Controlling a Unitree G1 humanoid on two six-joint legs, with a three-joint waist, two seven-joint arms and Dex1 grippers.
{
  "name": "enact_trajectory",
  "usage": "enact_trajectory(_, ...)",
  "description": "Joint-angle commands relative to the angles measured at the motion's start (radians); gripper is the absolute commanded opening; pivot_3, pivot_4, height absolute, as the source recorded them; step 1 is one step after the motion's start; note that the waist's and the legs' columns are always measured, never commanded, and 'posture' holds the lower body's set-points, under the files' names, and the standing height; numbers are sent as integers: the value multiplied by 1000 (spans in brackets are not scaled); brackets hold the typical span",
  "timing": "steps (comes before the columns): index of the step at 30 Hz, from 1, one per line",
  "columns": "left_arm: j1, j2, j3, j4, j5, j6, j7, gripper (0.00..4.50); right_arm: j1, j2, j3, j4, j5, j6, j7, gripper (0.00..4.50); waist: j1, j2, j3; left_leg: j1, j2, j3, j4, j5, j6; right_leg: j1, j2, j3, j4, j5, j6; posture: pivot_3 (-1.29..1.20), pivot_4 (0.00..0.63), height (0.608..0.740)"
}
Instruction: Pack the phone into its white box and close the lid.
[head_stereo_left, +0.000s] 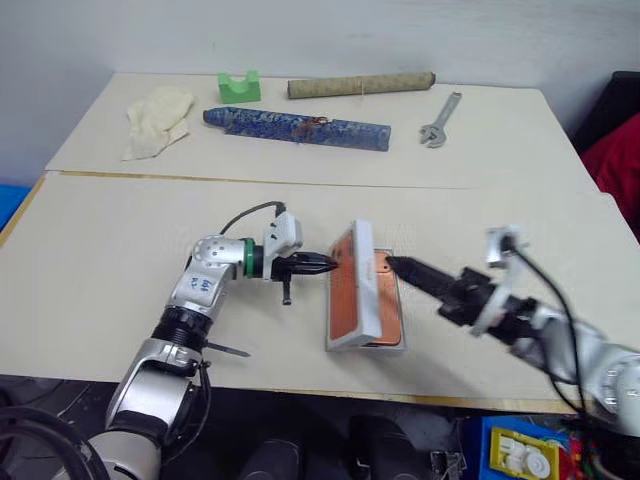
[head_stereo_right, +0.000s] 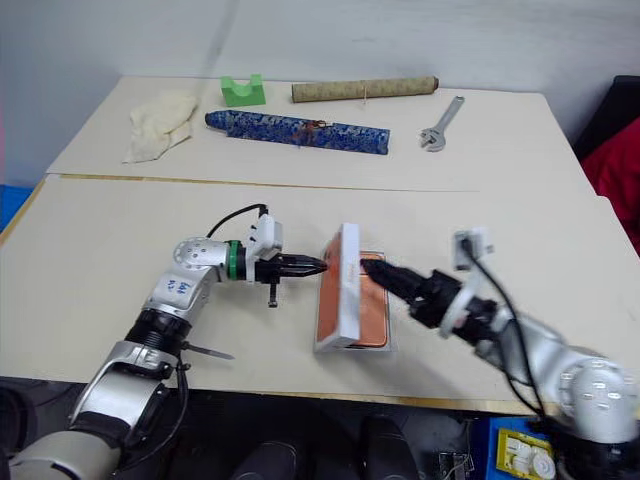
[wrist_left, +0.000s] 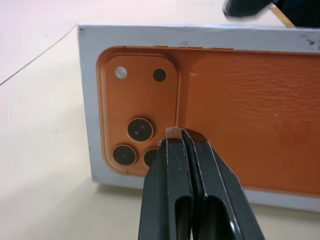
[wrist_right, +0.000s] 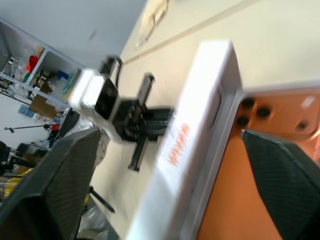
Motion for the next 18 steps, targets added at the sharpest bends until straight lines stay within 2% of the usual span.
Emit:
enact_trajectory(1,-48,-21,35,-11,-27,18,17,0,41,-110,-71,-84,-73,45,199,4443,2,0,0,0,0,1,0,0,0,0,0,0,0,0,0,0,150,740)
enact_trajectory(2,-63,-20,56,-20,-49,63,23,0,49,-142,-56,-103,-144,56,249,4443,2,0,0,-1,0,2,0,0,0,0,0,1,-1,0,0,0,150,740)
enact_trajectory(5,-92,18,91,-55,-96,178,-1,0,63,-200,13,-145,-311,59,384,3851,0,-2,0,-3,2,2,1,0,1,0,1,1,-5,2,3,0,150,740)
enact_trajectory(8,-72,124,49,-98,-87,211,-148,0,70,-265,121,-200,-536,37,528,2828,-4,-2,0,-2,2,3,0,0,1,-1,2,1,-5,2,3,0,150,740)
enact_trajectory(11,-37,191,-31,-69,-7,100,-244,0,105,-330,246,-231,-769,-18,652,1827,-1,-2,0,0,2,3,0,0,0,-1,2,1,-5,2,3,0,150,740)
enact_trajectory(16,-68,87,-86,33,59,-8,-201,0,116,-325,377,-197,-986,-84,727,35,32,-2,1,-3,-2,1,2,0,1,-1,0,0,-6,3,6,0,150,740)
enact_trajectory(18,-87,53,-90,66,73,-29,-190,0,108,-317,394,-190,-1023,-89,740,35,29,-4,2,-5,-3,1,5,-1,2,-1,-1,0,-6,4,8,0,150,740)
